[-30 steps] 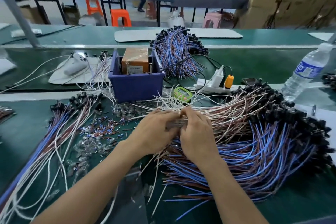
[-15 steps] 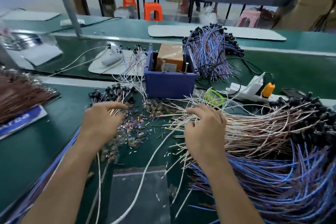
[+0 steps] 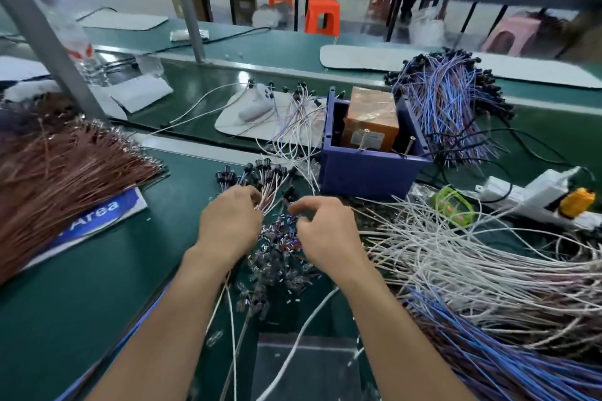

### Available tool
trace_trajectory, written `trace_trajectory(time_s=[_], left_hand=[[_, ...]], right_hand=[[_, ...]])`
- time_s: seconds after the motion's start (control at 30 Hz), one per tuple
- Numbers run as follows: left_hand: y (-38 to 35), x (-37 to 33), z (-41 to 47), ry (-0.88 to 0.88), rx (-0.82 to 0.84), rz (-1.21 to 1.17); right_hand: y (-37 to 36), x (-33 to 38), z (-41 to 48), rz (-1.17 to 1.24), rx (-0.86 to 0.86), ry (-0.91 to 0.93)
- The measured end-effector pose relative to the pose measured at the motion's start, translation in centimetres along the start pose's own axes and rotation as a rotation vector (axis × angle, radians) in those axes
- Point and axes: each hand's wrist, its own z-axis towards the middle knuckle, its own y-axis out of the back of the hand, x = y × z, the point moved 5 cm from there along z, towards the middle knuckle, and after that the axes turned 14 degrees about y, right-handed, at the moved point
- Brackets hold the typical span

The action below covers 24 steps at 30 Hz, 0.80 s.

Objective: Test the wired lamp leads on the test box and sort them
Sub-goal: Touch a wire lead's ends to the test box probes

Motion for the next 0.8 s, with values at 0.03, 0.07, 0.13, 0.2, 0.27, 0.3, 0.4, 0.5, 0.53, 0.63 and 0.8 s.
trace_trajectory(time_s=[0.03,0.07,0.13,0.2,0.27,0.3,0.4,0.5,0.53,0.63,0.8], left_hand=[[0.2,-0.1,0.3,0.019,-0.021,-0.003],[0.5,-0.1,0.4,0.049,-0.043,-0.010],[1.1,0.2,0.7,0.125,-0.057,-0.058],[1.6,0.6,1.1,0.224,-0.037,-0.177],[2.2,1.1,1.1,0.303,-0.028,-0.284],[2.4,1.3,1.2,0.325,-0.015,-0.358],[2.6,1.0,0.8,0.314,0.118,-0.761],[3.2,-1.2,-0.8,0.097,0.309,-0.936],[3.2,-2.0,-1.4,0.018,0.373,-0.933],[3.0,-3.2,-3.0,-0.099,0.538,-0.935],[2.4,-1.5,-4.0,-0.085,0.664,-0.819]], right_hand=[[0.0,0.0,-0.1,0.005,-0.001,0.009],[0.0,-0.1,-0.2,0.012,0.000,0.012],[0.2,-0.4,-0.4,0.044,-0.003,-0.005],[0.3,-0.7,-0.3,0.071,-0.001,-0.026],[0.4,-0.5,0.1,0.088,-0.001,-0.038],[0.4,-0.4,0.3,0.114,-0.007,-0.046],[-0.3,0.6,1.0,0.323,-0.007,-0.074],[-0.9,2.7,1.5,0.588,-0.026,-0.030],[-0.7,3.3,1.6,0.668,-0.080,-0.019],[1.4,3.6,1.1,0.902,-0.321,-0.076],[7.0,0.6,-1.3,1.363,-0.577,-0.212]])
